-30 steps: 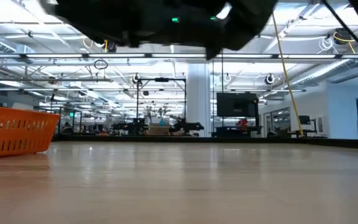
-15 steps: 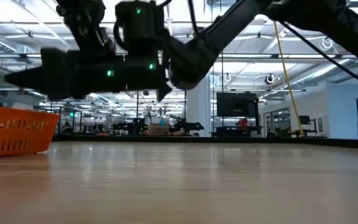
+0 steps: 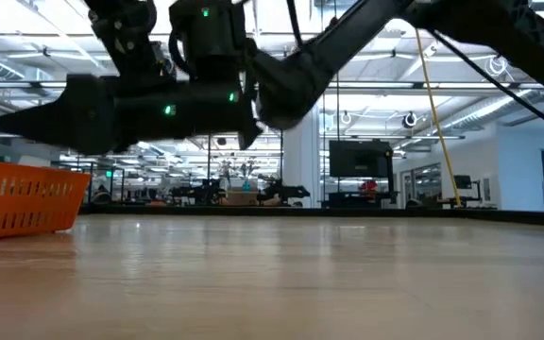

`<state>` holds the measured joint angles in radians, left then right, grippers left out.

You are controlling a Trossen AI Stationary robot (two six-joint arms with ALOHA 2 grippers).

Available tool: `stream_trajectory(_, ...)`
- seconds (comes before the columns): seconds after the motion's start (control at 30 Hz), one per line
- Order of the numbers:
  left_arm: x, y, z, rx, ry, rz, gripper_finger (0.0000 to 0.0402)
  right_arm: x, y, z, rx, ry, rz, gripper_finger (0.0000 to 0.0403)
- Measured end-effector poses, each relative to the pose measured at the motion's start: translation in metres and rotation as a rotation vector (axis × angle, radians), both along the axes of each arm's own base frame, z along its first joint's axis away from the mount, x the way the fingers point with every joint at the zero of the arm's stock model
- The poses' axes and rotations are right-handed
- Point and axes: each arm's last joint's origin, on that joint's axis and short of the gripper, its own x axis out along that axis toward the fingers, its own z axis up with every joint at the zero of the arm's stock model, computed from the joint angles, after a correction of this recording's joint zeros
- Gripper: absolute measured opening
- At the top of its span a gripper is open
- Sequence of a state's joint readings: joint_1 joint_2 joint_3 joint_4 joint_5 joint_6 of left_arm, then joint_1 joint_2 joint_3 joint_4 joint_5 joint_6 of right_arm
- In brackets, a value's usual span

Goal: Pick and place Stevia / Truvia into bins
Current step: Return to Home Position

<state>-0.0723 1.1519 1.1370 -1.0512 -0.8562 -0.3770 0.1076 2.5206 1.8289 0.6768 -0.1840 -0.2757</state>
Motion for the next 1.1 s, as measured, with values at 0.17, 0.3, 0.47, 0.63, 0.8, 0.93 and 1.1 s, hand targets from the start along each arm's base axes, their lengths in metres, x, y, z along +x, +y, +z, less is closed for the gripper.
stream_trajectory(0.17, -0.003, 0.000, -0.002, 0.031, 0.109, -0.065, 0.0120, -0.012, 0.001, 0.056, -0.053, 0.070, 0.010, 0.0134)
stream_trajectory(0.3, -0.016, 0.001, -0.002, 0.006, 0.145, -0.029, 0.0120, -0.038, -0.003, 0.108, -0.070, 0.252, 0.010, 0.0131)
stream_trajectory(0.47, -0.053, 0.002, 0.008, -0.091, 0.098, 0.044, 0.0120, -0.085, -0.011, 0.171, 0.019, 0.447, -0.060, 0.0126)
stream_trajectory(0.63, -0.102, 0.005, 0.023, -0.203, -0.103, 0.107, 0.0120, -0.135, -0.018, 0.222, 0.095, 0.555, -0.121, 0.0128)
stream_trajectory(0.8, -0.144, 0.004, 0.034, -0.297, -0.314, 0.038, 0.0120, -0.185, -0.023, 0.253, 0.175, 0.664, -0.181, 0.0126)
stream_trajectory(0.93, -0.160, 0.004, 0.031, -0.325, -0.437, -0.077, 0.0120, -0.217, -0.022, 0.245, 0.143, 0.626, -0.336, 0.0128)
stream_trajectory(1.1, -0.162, 0.002, 0.014, -0.292, -0.551, -0.264, 0.0120, -0.264, -0.024, 0.208, 0.205, 0.542, -0.491, 0.0127)
